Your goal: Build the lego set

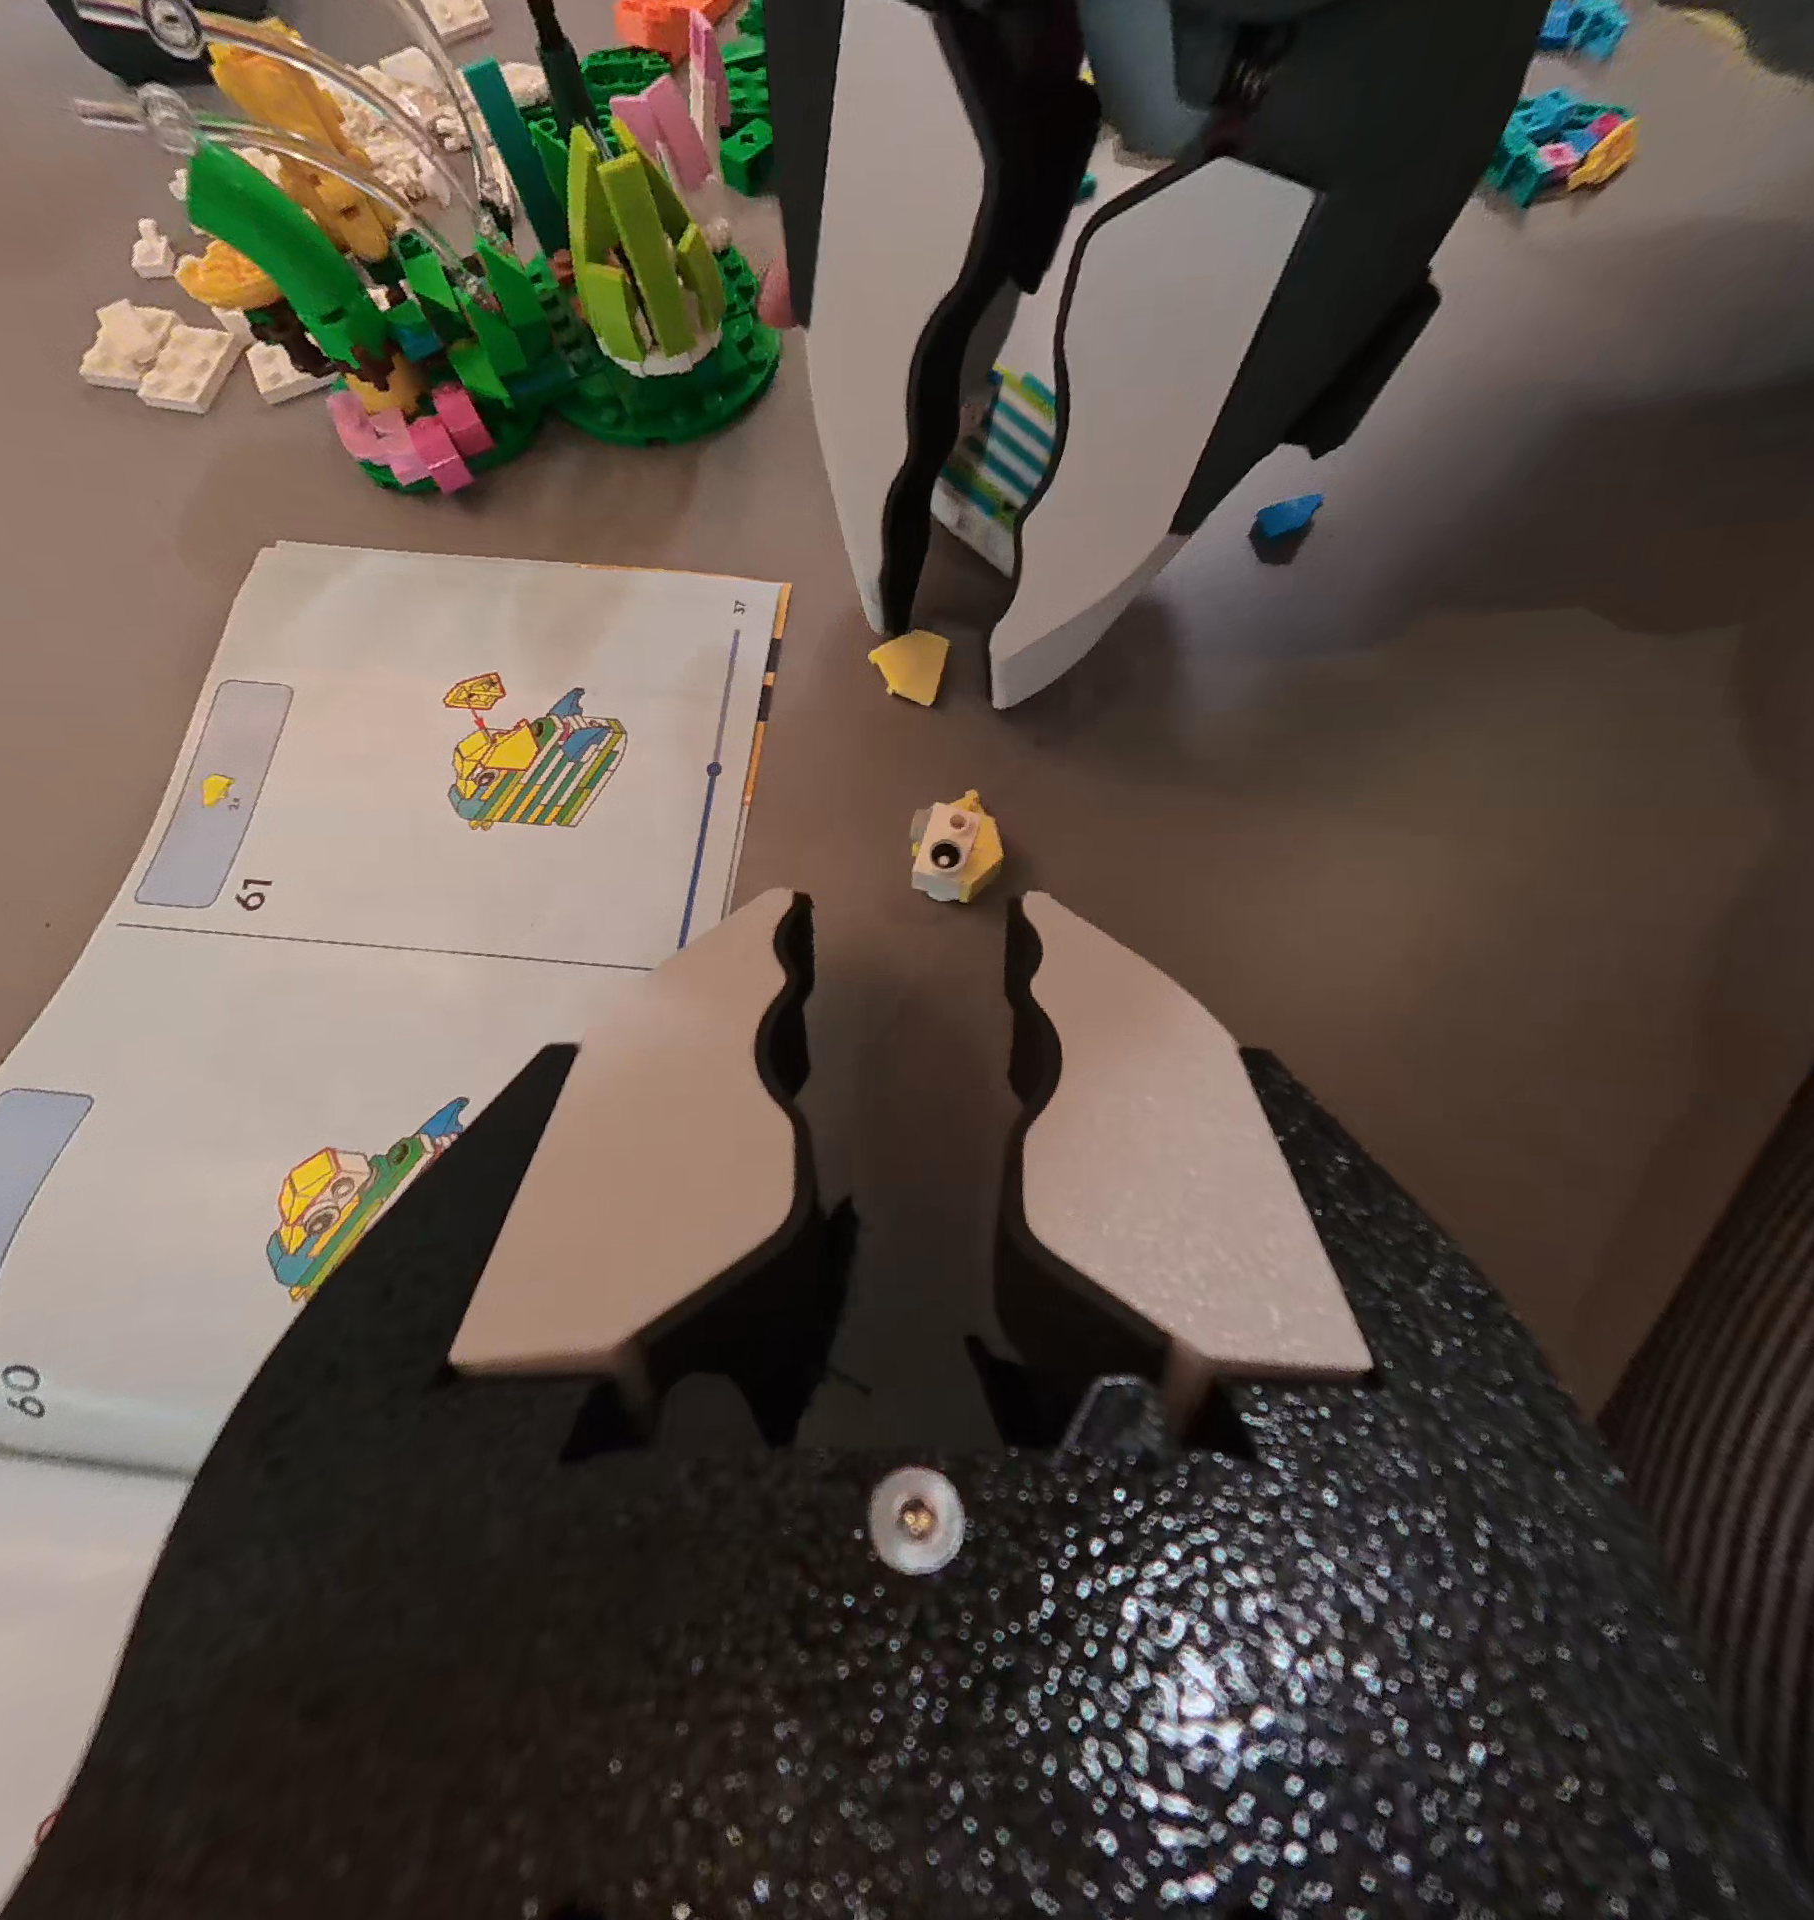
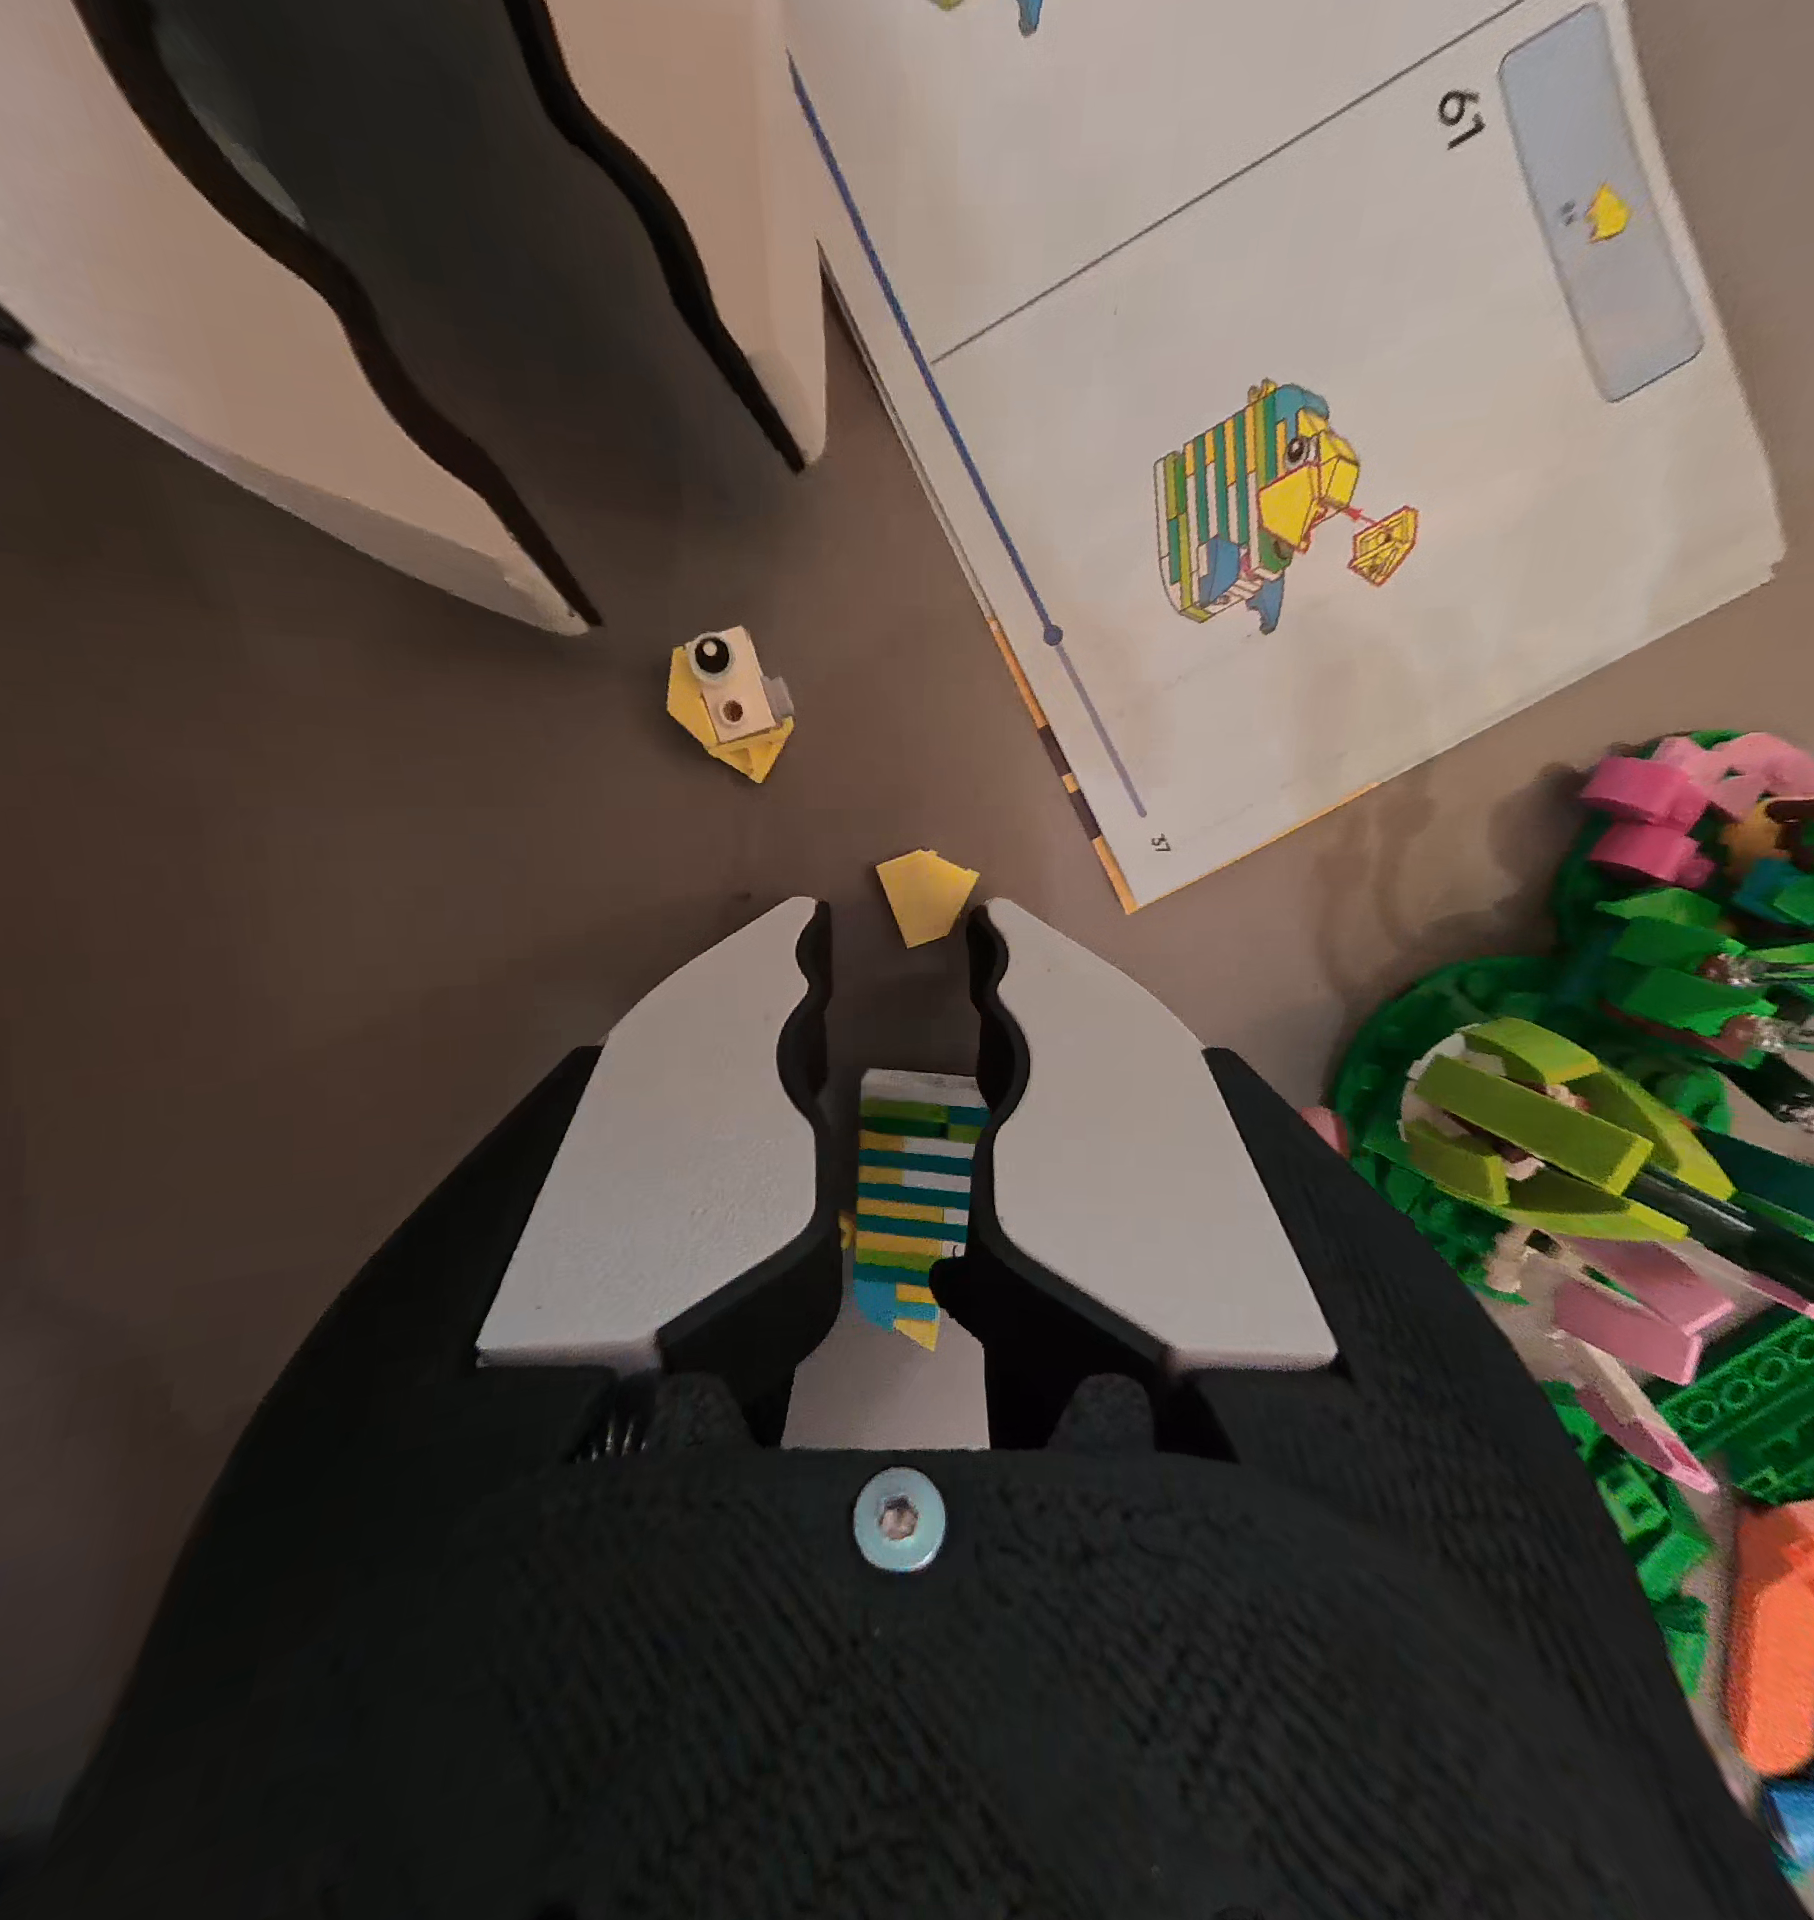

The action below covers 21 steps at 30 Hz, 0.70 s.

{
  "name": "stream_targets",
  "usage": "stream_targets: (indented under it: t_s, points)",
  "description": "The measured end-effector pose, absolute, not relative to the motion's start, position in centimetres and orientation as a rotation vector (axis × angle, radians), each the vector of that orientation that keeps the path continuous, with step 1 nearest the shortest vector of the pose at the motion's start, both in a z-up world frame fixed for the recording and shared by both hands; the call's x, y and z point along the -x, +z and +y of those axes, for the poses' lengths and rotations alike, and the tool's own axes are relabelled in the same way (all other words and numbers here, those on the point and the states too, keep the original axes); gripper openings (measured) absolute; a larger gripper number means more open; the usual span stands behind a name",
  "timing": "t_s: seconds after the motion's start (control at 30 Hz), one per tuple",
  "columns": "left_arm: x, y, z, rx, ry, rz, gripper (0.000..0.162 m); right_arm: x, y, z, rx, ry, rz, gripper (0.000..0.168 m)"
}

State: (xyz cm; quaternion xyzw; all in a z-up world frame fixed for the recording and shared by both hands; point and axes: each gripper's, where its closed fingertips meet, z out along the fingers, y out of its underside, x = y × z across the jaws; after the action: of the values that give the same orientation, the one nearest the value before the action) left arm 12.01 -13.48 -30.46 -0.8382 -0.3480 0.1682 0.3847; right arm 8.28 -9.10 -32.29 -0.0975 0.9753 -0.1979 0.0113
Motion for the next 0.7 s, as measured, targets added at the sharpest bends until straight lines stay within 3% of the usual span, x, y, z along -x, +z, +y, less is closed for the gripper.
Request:
stream_targets:
  t_s: [0.23, 0.47, 0.7]
  points:
    - [-12.5, -30.2, -13.0, 2.121, 0.389, -0.846, 0.035, -9.6, -31.9, -8.4, 0.436, -0.575, 2.992, 0.024]
    - [-13.1, -30.5, -12.8, 2.135, 0.345, -0.807, 0.032, -9.5, -31.7, -9.9, 1.061, -0.724, 2.95, 0.018]
    - [-13.2, -30.8, -12.6, 2.194, 0.303, -0.74, 0.036, -9.1, -32.1, -9.6, 1.111, -0.588, 2.872, 0.025]
